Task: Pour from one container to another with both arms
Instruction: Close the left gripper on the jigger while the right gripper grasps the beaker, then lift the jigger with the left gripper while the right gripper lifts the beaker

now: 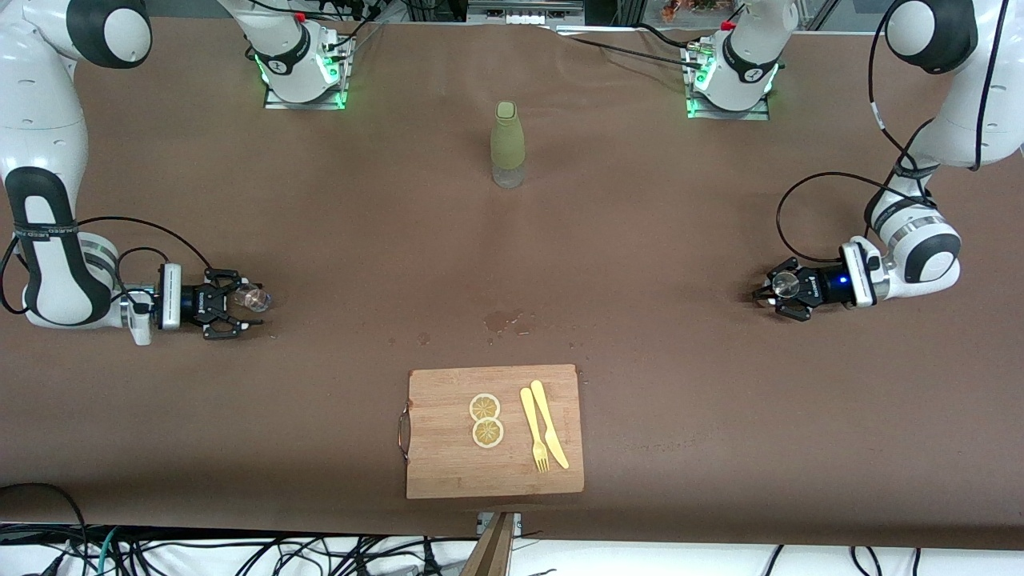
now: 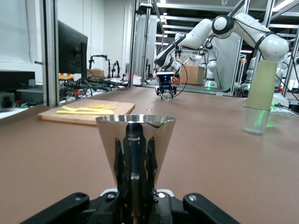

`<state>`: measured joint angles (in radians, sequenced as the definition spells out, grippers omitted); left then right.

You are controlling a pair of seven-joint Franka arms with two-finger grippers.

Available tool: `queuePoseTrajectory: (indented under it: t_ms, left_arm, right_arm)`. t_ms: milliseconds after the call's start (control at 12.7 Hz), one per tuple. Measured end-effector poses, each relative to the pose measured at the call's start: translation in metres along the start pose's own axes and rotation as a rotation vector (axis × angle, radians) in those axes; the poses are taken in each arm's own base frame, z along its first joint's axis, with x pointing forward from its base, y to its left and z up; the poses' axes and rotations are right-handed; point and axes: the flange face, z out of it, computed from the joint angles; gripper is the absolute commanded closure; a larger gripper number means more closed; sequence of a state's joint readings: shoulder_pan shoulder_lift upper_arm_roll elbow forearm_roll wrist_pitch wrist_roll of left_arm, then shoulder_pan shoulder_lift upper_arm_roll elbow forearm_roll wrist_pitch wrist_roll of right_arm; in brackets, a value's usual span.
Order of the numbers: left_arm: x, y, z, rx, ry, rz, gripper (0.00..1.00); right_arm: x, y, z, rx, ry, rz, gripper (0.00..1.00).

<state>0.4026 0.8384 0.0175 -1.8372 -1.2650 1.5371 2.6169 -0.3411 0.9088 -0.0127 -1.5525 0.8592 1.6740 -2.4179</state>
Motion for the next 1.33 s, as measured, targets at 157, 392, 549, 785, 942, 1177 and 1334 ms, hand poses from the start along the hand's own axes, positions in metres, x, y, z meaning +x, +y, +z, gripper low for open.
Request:
queuePoseTrajectory:
  t_ms: [157,392,549,785,942,1177,1334]
  left_arm:
    - [0.006,-0.004,0.024,-0.020,0.036,0.009,1.00]
    - [0.011,-0.007,0.060,-0.047,0.083,0.011,1.00]
    - [0.009,-0.007,0.088,-0.051,0.128,-0.002,1.00]
    - [0.003,-0.004,0.133,-0.074,0.157,-0.021,1.00]
    - [0.009,-0.008,0.159,-0.082,0.141,-0.003,1.00]
    - [0.038,-0.028,0.205,-0.092,0.104,0.049,1.00]
    - [0.050,-0.031,0.235,-0.095,0.084,0.052,1.00]
  right_arm:
    - [0.000,0.000,0.001,0.001,0.000,0.000,0.60]
    - [0.005,0.003,0.007,0.013,-0.002,0.007,0.66]
    - [0.017,0.012,0.017,0.030,-0.012,0.035,0.66]
    - [0.057,0.042,0.029,0.048,-0.057,0.083,0.66]
    - [0.094,0.063,0.036,0.058,-0.088,0.127,0.66]
    - [0.152,0.091,0.051,0.069,-0.158,0.185,0.66]
    - [0.192,0.106,0.070,0.075,-0.198,0.227,0.66]
